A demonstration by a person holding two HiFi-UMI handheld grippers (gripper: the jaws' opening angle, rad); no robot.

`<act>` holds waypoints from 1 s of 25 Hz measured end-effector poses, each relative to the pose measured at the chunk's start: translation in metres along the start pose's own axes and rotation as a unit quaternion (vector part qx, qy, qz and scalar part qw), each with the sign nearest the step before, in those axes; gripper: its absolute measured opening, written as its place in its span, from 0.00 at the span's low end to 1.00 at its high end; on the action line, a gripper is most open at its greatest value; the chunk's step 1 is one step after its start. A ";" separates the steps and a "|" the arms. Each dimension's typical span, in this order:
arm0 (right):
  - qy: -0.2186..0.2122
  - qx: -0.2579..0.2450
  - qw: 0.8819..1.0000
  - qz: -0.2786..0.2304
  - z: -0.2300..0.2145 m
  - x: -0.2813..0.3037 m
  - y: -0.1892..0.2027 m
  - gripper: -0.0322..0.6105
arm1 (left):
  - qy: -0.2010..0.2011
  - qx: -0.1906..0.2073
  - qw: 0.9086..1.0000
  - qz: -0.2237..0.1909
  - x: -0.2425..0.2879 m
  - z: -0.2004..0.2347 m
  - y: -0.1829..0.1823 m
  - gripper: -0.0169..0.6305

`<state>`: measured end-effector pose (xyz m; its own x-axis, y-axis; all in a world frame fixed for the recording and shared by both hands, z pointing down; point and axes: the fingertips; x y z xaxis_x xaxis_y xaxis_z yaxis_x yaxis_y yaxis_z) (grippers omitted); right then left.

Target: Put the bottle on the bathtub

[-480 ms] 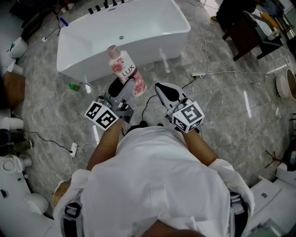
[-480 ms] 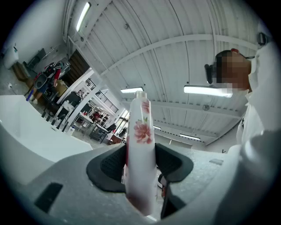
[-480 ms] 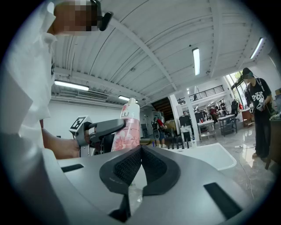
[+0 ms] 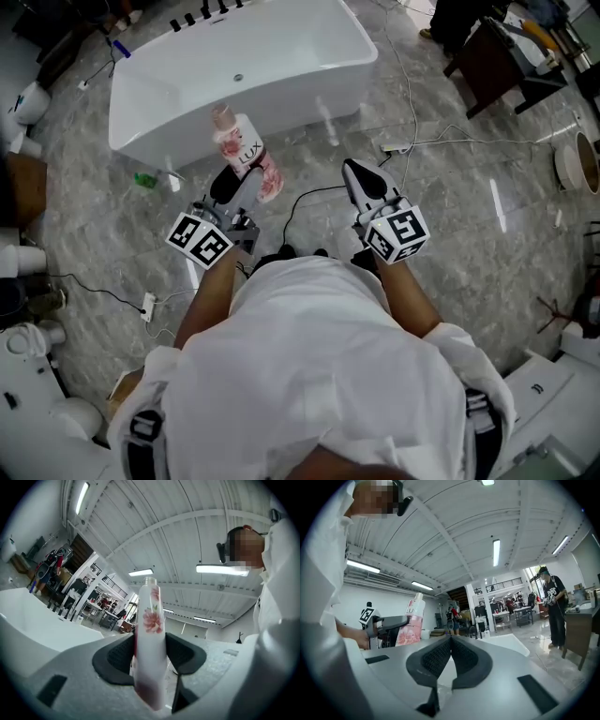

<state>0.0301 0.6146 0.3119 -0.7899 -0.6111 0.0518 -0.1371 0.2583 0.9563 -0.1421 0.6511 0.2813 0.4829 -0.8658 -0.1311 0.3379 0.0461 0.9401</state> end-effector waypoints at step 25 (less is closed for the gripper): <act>0.067 0.056 0.996 -0.029 -0.094 -0.011 -0.003 0.07 | -0.040 0.005 0.999 0.014 0.032 0.044 0.026 0.35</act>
<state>0.0953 0.5503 0.3355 -0.6930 -0.7197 0.0416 -0.2521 0.2960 0.9213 -0.1528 0.6028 0.3156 0.4251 -0.9016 -0.0803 0.3172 0.0653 0.9461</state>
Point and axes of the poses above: the fingertips, and each gripper's own axes: x forward along the fingers, z to its left, y out of its underside, and after that the axes turned 8 degrees about x, right-handed
